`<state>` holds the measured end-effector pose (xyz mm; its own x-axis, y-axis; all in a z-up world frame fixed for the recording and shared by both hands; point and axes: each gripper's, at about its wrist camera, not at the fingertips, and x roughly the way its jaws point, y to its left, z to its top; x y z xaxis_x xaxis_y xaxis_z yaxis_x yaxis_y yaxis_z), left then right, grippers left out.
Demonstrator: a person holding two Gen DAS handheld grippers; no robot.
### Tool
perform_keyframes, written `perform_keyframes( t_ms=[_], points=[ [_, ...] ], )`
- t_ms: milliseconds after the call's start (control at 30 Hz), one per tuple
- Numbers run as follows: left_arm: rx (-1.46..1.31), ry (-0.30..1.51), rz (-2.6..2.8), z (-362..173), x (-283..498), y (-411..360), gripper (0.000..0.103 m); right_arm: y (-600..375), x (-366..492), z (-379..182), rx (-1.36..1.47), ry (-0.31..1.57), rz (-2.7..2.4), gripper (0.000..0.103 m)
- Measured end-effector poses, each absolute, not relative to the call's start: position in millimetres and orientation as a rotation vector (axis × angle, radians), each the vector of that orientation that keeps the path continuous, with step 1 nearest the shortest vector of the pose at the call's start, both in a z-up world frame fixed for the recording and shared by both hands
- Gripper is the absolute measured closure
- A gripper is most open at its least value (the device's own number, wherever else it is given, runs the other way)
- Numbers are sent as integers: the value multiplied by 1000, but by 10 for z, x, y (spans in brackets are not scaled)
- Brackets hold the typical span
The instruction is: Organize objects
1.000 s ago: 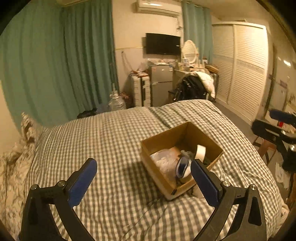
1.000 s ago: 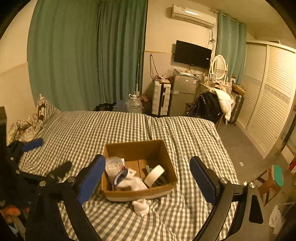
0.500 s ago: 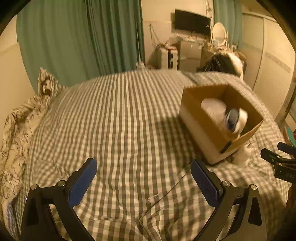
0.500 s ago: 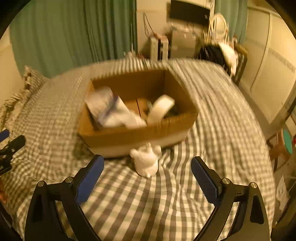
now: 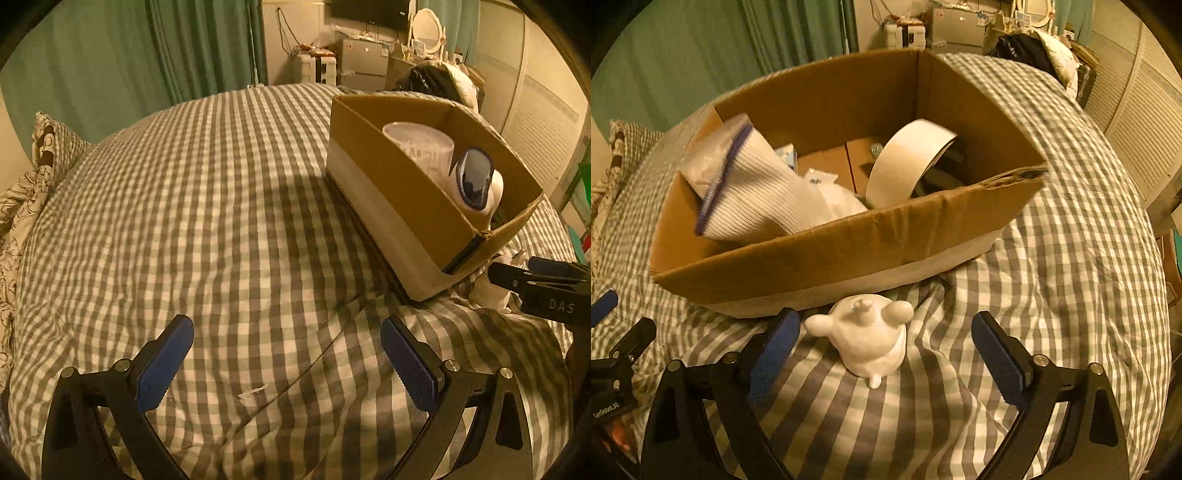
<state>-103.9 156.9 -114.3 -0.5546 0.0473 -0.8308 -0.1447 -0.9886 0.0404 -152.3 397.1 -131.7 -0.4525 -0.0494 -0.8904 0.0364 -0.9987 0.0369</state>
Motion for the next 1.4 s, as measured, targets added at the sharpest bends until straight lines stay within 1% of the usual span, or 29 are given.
perform_keyframes(
  t_ms=[33, 67, 100, 133, 167, 367, 500, 600, 767, 933, 1100, 1233, 1400],
  points=[
    [-1433, 158, 2673, -1155, -1052, 1580, 0, 3961, -1536, -1340, 1621, -16, -2629, 21],
    [-1443, 155, 2671, -1169, -1063, 1580, 0, 3951, -1558, -1365, 1631, -12, -2621, 25],
    [-1452, 150, 2668, -1179, -1073, 1578, 0, 3946, -1574, -1386, 1639, -16, -2611, 32],
    [-1465, 142, 2666, -1186, -1075, 1572, 0, 3957, -1574, -1395, 1639, -21, -2613, 44],
    [-1472, 136, 2665, -1184, -1086, 1562, 0, 3968, -1564, -1384, 1635, -22, -2623, 47],
    [-1442, 150, 2705, -971, -942, 1496, 0, 3946, -1374, -1134, 1527, -12, -2703, 48],
    [-1389, 126, 2730, -755, -788, 1416, 0, 3923, -1157, -907, 1463, -43, -2723, 48],
    [-1346, 115, 2753, -587, -665, 1383, 0, 3865, -1016, -716, 1416, -30, -2737, 48],
    [-1235, 77, 2789, -236, -549, 1371, 0, 3732, -743, -209, 1273, 42, -2788, 48],
    [-1123, 53, 2824, 148, -655, 1437, 0, 3586, -710, 272, 1115, 107, -2816, 48],
    [-1039, 43, 2856, 412, -891, 1539, 0, 3456, -810, 599, 992, 148, -2821, 48],
    [-1024, 3, 2861, 493, -1185, 1614, 0, 3409, -1028, 695, 955, 150, -2812, 48],
    [-1046, 1, 2866, 415, -1544, 1730, 0, 3481, -1478, 630, 962, 111, -2814, 48]
  ],
)
